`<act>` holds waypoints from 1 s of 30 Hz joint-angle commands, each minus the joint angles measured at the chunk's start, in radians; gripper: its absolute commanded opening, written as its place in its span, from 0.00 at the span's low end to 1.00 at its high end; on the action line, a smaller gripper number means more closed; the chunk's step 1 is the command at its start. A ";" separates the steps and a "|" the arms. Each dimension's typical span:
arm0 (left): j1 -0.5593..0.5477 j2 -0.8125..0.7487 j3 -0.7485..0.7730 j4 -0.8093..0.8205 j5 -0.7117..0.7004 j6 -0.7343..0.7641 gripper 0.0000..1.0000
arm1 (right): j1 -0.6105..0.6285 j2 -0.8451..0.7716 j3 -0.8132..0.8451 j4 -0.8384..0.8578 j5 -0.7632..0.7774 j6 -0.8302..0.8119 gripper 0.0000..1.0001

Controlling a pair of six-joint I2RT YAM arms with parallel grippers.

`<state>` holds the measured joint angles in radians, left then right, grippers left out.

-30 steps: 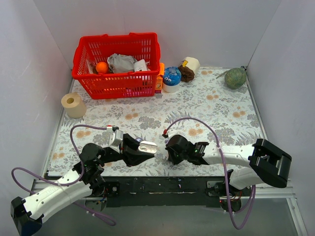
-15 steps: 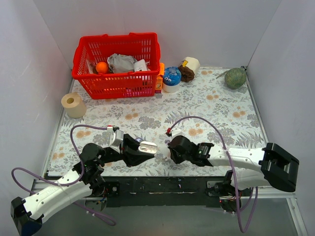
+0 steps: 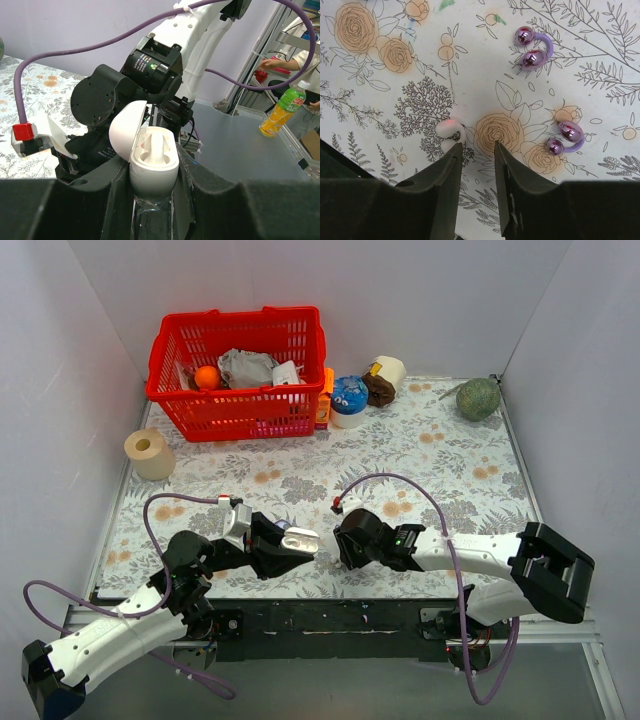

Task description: Insert the wireless bluetooth earbuds into the charging case

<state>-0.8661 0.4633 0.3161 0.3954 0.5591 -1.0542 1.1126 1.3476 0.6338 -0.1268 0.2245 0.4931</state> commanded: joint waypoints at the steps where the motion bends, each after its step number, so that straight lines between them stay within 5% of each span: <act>1: -0.001 -0.003 -0.008 0.005 -0.002 0.005 0.00 | -0.005 0.015 0.046 0.049 -0.025 -0.022 0.40; 30: -0.001 -0.018 -0.022 -0.006 0.001 0.013 0.00 | -0.002 0.130 0.060 0.085 -0.137 -0.021 0.38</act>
<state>-0.8661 0.4591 0.3012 0.3847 0.5591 -1.0515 1.1061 1.4395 0.6666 -0.0628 0.1345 0.4721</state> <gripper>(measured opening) 0.292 0.391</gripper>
